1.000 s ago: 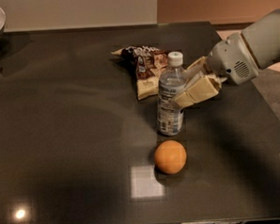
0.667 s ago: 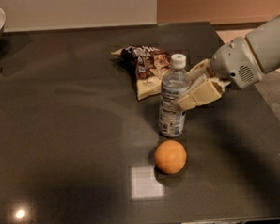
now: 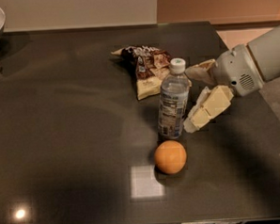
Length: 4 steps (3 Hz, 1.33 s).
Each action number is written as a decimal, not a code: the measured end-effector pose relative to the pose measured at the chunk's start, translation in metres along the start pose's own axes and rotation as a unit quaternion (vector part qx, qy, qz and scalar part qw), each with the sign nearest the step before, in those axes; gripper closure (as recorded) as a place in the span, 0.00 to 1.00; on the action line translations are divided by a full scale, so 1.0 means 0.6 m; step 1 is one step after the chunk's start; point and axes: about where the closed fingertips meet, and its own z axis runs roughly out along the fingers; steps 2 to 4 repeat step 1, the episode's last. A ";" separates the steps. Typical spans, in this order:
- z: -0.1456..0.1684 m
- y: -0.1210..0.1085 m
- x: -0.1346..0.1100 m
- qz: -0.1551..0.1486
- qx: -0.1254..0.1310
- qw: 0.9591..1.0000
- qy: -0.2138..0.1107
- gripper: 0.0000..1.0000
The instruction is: Move blue plastic bottle near orange
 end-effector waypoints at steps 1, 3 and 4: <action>0.000 0.000 0.000 0.000 0.000 1.000 0.000 0.00; 0.000 0.000 0.000 0.000 0.000 1.000 0.000 0.00; 0.000 0.000 0.000 0.000 0.000 1.000 0.000 0.00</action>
Offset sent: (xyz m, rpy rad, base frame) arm 0.0000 0.0000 0.0000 0.0000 0.0000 0.0000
